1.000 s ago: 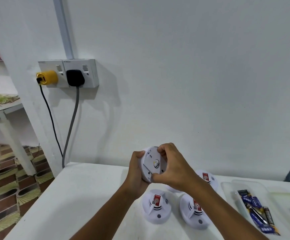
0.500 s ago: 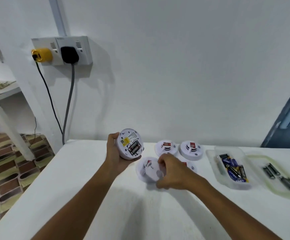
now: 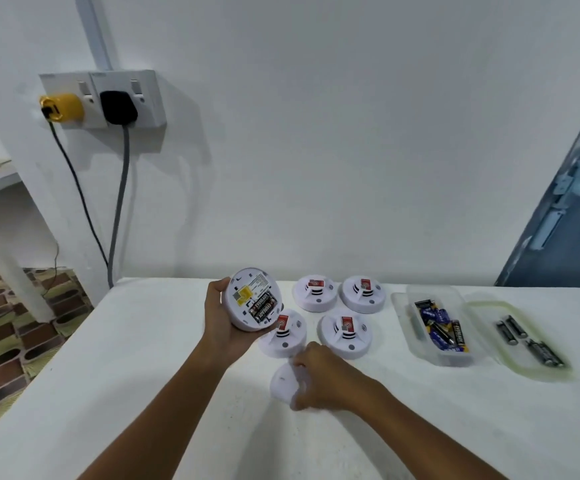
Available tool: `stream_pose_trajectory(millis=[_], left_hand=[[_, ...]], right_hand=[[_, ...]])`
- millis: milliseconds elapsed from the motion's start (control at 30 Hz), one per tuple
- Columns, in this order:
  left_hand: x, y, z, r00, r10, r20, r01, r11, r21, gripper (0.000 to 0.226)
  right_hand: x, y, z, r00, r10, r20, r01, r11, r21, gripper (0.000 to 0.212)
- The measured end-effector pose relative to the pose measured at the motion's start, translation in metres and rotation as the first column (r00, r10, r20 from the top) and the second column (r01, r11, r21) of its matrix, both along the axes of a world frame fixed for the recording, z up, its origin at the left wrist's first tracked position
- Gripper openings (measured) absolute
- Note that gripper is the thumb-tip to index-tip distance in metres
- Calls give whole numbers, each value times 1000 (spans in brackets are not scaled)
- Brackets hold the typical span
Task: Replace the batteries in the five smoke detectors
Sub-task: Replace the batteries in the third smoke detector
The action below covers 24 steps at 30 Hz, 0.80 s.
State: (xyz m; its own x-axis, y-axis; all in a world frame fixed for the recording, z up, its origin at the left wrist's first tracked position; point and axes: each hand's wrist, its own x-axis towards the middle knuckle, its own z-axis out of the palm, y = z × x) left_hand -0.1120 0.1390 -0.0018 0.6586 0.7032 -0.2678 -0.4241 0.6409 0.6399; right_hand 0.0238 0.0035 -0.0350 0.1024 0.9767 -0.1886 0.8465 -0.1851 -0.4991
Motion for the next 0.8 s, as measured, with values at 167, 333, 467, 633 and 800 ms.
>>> stream_pose_trajectory(millis=[167,333,467,633,800], left_hand=[[29,-14,-5,998,-50,29,50,998,-27,61],[68,-34,-2,986,-163,24,163,987,17,65],[105,-51,0,973,-224,58,225,974,-16,65],[150,-80,10,955,-288,66,289,957,-10,57],[196,-110,18,918,-392,59,393,920,-8,81]], right_hand=[[26,-19,8,985,-105,-136,121,986,117,60],[66,-46,23,942,-207,-263,277,925,262,38],[107,-73,35,900,-310,-306,403,858,319,32],[150,-110,52,816,-410,-408,554,757,347,21],[192,-146,59,750,-468,-468,643,683,348,16]])
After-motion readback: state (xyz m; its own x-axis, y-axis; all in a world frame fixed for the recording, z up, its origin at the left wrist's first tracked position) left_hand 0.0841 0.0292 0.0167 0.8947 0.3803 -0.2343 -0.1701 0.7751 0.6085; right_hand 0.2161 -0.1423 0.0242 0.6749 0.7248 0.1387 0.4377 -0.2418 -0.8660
